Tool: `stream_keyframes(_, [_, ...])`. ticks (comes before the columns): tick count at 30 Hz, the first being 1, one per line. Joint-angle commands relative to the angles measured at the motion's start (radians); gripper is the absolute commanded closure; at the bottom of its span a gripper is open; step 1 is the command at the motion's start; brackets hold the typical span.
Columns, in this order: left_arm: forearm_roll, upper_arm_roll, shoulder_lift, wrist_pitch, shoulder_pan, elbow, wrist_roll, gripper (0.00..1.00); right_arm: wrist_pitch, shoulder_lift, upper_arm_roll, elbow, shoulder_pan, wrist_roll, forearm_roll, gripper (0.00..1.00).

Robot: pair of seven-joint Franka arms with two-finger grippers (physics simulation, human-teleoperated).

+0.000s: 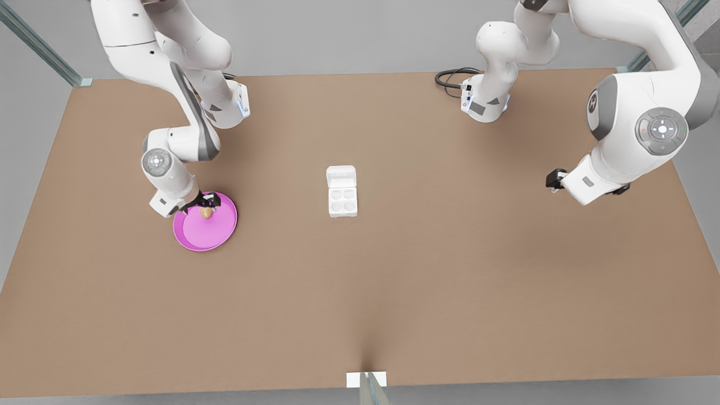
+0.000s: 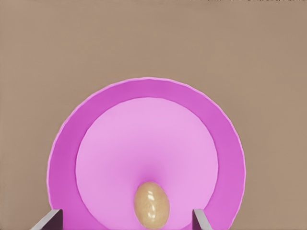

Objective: Pack egg into the box and close the box lid

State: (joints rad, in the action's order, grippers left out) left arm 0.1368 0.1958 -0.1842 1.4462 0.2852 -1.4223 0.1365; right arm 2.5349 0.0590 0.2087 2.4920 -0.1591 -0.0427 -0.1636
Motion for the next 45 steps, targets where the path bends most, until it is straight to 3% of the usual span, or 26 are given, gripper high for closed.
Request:
stream_keyframes(1, [0.001,0.001,-0.001,-0.003,0.000,0.000,0.005,0.00,0.065,0.018,0.000,0.001,-0.011,0.067,0.003,0.00])
stream_keyframes(13, [0.001,0.001,-0.004,-0.010,0.000,-0.004,0.003,0.00,0.038,0.180,0.001,-0.044,-0.077,0.153,-0.007,0.00])
stream_keyframes(35, [0.001,0.001,-0.006,-0.012,0.003,-0.004,0.002,0.00,0.039,0.257,0.001,-0.048,-0.080,0.139,-0.004,0.00])
stream_keyframes(38, [0.001,0.001,-0.008,-0.012,0.003,-0.004,0.002,0.00,0.039,0.257,0.001,-0.050,-0.080,0.139,-0.002,0.15])
stream_keyframes(39, [0.001,0.001,-0.008,-0.012,0.003,-0.004,0.002,0.00,0.038,0.257,0.001,-0.050,-0.080,0.142,-0.002,0.27])
stream_keyframes(41, [0.001,0.001,-0.008,-0.012,0.009,-0.004,-0.003,0.00,0.038,0.257,0.001,-0.050,-0.079,0.142,-0.001,0.38])
stream_keyframes(42, [0.001,0.001,-0.008,-0.012,0.015,-0.004,-0.012,0.00,0.038,0.257,0.001,-0.050,-0.079,0.139,-0.001,0.50])
stream_keyframes(45, [0.001,0.001,-0.009,-0.012,0.015,-0.004,-0.014,0.00,0.036,0.259,0.001,-0.058,-0.074,0.135,-0.001,0.56])
